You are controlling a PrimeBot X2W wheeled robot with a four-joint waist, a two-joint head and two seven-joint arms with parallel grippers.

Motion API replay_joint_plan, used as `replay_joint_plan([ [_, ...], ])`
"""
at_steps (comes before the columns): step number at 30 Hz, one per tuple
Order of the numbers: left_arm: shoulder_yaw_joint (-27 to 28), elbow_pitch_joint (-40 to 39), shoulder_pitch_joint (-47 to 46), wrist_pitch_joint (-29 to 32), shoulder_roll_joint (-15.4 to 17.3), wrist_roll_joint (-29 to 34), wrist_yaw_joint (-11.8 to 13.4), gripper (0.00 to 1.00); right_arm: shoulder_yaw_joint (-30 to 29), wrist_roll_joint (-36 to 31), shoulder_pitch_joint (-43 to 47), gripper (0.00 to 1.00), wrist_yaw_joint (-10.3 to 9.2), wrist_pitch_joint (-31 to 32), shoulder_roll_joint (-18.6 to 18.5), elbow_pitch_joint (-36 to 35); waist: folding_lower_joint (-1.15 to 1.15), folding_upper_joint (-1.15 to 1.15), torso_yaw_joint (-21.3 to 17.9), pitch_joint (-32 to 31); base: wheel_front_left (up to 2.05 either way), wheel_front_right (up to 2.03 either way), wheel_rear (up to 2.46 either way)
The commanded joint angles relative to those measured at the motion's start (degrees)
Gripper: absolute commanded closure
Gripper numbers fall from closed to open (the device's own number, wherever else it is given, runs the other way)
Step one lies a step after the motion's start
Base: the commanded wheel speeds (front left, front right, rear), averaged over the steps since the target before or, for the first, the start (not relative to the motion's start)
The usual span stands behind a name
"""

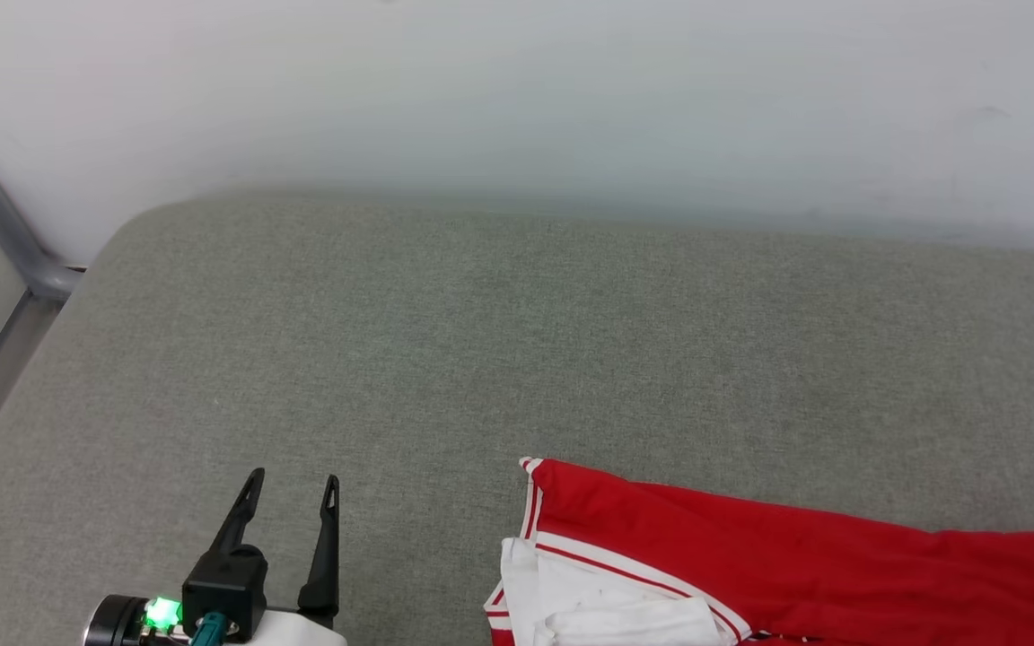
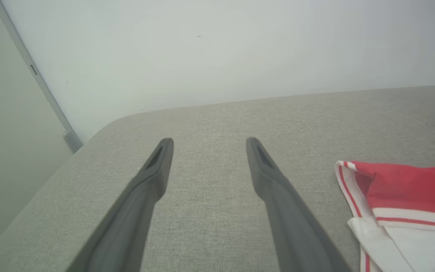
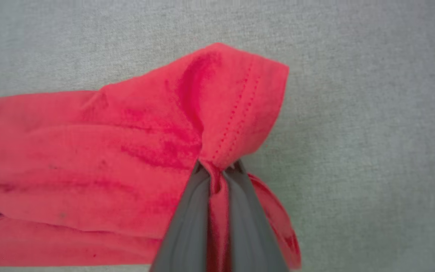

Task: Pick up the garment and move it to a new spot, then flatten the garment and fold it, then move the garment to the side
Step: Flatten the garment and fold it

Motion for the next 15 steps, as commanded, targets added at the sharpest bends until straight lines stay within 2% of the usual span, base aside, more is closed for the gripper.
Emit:
replay_joint_plan([
  [1, -0.14, 0.15, 0.94, -0.41, -0.05, 0.03, -0.20, 0.00, 0.33, 0.65, -0.34, 1.00, -0.09, 0.29, 0.03, -1.04, 0.00, 0.00, -0.23, -0.60, 0.00, 0.00, 0.00],
  [5, 0.24, 0.06, 1.54, -0.42, 0.01, -0.10, -0.68, 0.00, 2.13, 3.03, 1.98, 1.00, -0.07, 1.62, -0.93, -5.26, 0.00, 0.00, -0.53, -1.79, 0.00, 0.00, 0.00],
  [7, 0.76, -0.09, 2.23, -0.41, -0.19, -0.20, -1.02, 0.00, 3.82, 4.49, 3.96, 1.00, -0.07, 3.87, -0.83, -10.60, 0.00, 0.00, -0.69, -2.64, 0.00, 0.00, 0.00],
  [11, 1.12, 0.06, 2.70, -0.41, -0.81, -0.02, -1.39, 0.00, 5.13, 5.61, 5.47, 1.00, -0.07, 7.48, 0.30, -16.42, 0.00, 0.00, -0.57, -3.26, 0.00, 0.00, 0.00],
  [15, 1.36, 0.34, 2.99, -0.36, -1.30, 0.31, -2.01, 0.00, 6.19, 6.20, 6.67, 1.00, -0.07, 10.95, 3.19, -21.69, 0.00, 0.00, 0.07, -3.80, 0.00, 0.00, 0.00],
])
